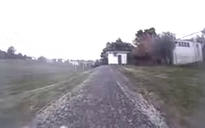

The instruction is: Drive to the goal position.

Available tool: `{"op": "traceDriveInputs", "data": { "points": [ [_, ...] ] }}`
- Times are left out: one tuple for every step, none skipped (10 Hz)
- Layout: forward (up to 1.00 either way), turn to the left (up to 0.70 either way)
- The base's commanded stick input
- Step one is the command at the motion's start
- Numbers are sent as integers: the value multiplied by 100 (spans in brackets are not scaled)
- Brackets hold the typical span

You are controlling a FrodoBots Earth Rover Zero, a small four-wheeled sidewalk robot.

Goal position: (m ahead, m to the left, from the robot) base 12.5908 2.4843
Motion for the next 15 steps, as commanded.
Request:
{"op": "traceDriveInputs", "data": {
  "points": [
    [70,-11],
    [70,-11],
    [70,-11],
    [70,-11],
    [70,-11],
    [70,-11],
    [70,-11],
    [70,-11],
    [70,-7],
    [70,-3],
    [70,0],
    [70,0],
    [70,0],
    [70,0],
    [70,0]
  ]
}}
